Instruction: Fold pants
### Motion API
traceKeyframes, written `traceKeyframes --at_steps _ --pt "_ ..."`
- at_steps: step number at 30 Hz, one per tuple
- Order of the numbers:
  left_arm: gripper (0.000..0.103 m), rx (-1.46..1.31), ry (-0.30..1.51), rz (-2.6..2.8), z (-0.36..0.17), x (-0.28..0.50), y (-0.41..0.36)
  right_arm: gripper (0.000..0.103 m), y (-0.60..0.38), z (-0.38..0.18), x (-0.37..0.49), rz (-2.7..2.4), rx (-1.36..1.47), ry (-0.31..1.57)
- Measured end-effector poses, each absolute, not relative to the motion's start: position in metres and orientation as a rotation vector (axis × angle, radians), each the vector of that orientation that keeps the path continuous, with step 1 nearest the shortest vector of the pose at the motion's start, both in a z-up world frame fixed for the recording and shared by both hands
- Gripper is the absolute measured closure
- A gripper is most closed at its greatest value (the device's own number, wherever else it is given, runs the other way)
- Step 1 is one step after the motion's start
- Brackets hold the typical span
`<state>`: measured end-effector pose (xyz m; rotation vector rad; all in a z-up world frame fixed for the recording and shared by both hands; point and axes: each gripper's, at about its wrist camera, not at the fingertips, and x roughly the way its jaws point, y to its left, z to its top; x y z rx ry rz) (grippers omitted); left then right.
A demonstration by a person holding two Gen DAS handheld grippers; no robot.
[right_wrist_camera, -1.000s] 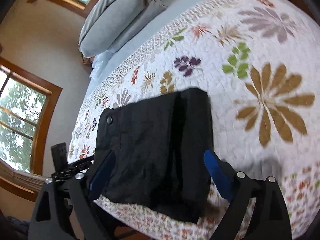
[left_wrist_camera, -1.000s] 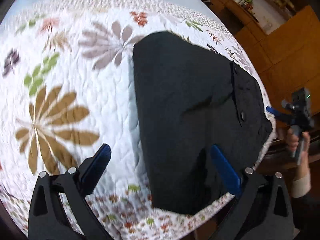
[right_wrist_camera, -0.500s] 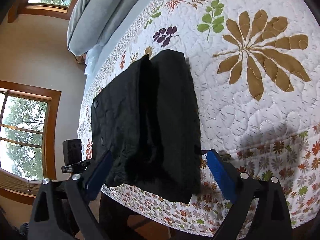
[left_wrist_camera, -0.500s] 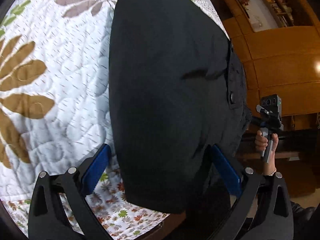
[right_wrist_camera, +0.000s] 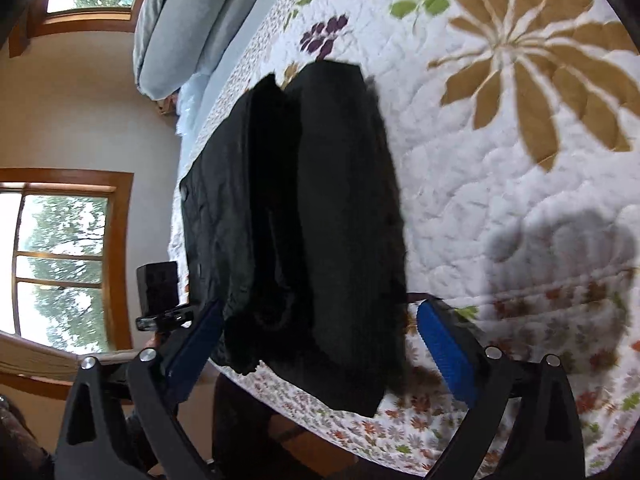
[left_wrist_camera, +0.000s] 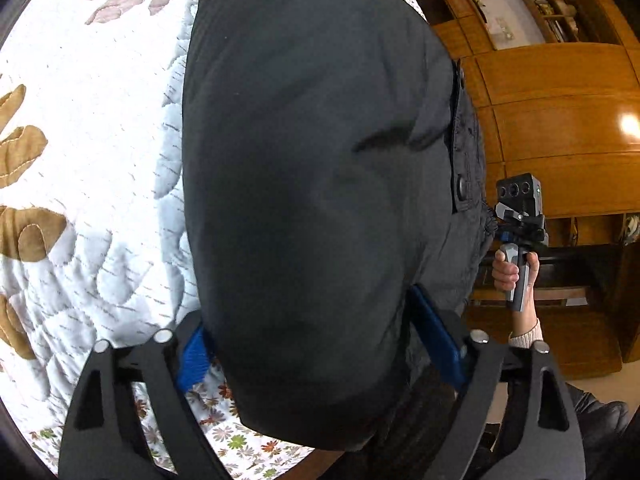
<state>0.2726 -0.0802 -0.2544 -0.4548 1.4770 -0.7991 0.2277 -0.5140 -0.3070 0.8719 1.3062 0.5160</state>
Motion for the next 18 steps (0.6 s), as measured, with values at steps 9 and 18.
traceKeyframes --at_steps 9,18 --pt "0.027 -0.473 1.467 -0.808 -0.243 0.276 -0.074 0.026 -0.491 -0.305 0.236 0.573 0.790 1.271" --pt "0.050 -0.529 1.431 -0.799 -0.240 0.273 -0.061 0.060 -0.463 -0.271 0.237 0.620 0.637 1.187"
